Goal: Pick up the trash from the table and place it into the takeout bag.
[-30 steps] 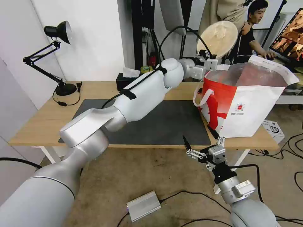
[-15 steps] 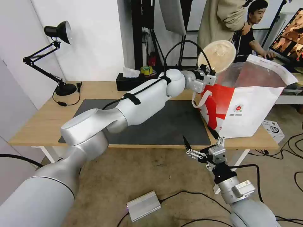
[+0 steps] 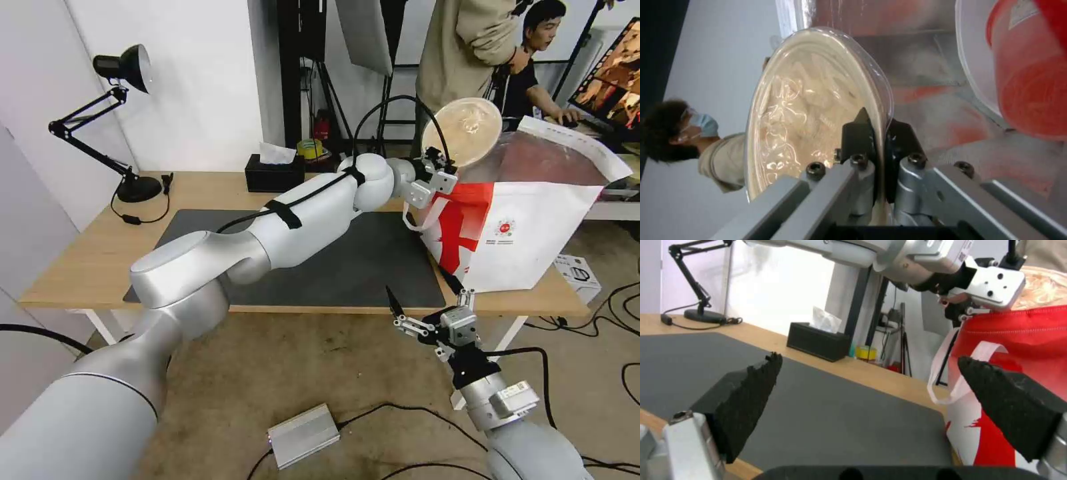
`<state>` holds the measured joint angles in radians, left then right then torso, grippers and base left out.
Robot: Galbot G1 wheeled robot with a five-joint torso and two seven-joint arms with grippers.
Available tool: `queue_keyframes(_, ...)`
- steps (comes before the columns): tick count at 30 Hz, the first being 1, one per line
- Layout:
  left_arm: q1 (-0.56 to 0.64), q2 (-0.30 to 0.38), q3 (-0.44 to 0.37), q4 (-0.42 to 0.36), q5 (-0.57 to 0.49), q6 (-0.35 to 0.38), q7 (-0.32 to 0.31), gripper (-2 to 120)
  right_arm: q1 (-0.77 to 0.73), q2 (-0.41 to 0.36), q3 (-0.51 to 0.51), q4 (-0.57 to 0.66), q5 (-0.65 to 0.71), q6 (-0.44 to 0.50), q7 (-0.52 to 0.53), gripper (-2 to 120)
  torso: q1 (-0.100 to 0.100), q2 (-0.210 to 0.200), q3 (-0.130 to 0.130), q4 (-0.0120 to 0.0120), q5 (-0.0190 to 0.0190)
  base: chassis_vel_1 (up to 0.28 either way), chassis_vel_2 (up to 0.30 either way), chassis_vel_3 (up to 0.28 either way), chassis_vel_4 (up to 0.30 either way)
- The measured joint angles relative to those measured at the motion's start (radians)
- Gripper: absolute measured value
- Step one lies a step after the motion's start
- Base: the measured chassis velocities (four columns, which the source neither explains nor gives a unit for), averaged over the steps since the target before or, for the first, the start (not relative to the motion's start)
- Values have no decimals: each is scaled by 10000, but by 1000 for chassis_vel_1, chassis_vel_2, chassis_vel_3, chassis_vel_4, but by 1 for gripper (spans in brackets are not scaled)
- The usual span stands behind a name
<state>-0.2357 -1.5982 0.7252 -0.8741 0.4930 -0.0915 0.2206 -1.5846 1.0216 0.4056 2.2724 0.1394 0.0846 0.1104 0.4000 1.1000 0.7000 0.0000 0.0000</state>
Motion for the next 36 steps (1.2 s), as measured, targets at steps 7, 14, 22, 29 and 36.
queue_keyframes(7,0,1,-114,-97,940,-269,25,1,0,0,0,0,0,0,0,100,0,0,0,0,0,0,0,0,0)
queue_keyframes(14,-53,2,-86,-134,1186,-317,77,1,0,0,0,0,0,0,1,100,0,0,0,0,0,0,0,0,0)
queue_keyframes(22,-77,1,-109,-229,1712,-319,395,1,0,0,0,-1,0,0,0,100,0,0,0,0,0,0,0,0,0)
queue_keyframes(29,-78,3,-123,-332,1871,-251,743,1,0,0,0,0,0,0,0,100,0,0,0,0,0,0,0,0,0)
queue_keyframes(36,-79,5,-133,-413,2145,-162,1093,1,0,0,0,0,0,0,0,100,0,0,0,0,0,0,0,0,0)
